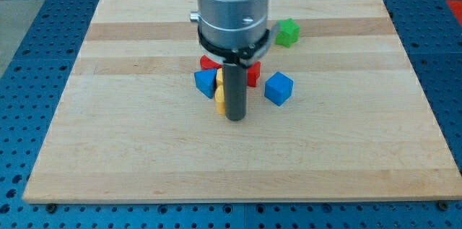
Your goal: Place the arm to the right side of the green star
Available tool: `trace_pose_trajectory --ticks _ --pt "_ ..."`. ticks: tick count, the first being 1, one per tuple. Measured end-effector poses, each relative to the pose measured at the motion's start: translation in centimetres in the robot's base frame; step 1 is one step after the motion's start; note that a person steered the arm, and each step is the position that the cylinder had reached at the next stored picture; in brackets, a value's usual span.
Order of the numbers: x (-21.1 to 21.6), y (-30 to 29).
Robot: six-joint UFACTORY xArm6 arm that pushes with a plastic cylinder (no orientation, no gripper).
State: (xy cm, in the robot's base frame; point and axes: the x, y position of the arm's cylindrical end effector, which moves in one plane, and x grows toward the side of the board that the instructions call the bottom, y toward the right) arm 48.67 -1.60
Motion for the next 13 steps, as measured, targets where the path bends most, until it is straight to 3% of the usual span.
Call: trace_pose_trajectory --ticks 1,2,3,4,5,8,11,13 --pt "-0.5 -0.6" --pt "2.3 -0.6" --pt "6.4 3.4" --pt "3.2 10.8" --pt "-2.3 14.0" --pt "-3.7 7.8" --pt "-3.7 5.7" --pt "-6.1 10.4"
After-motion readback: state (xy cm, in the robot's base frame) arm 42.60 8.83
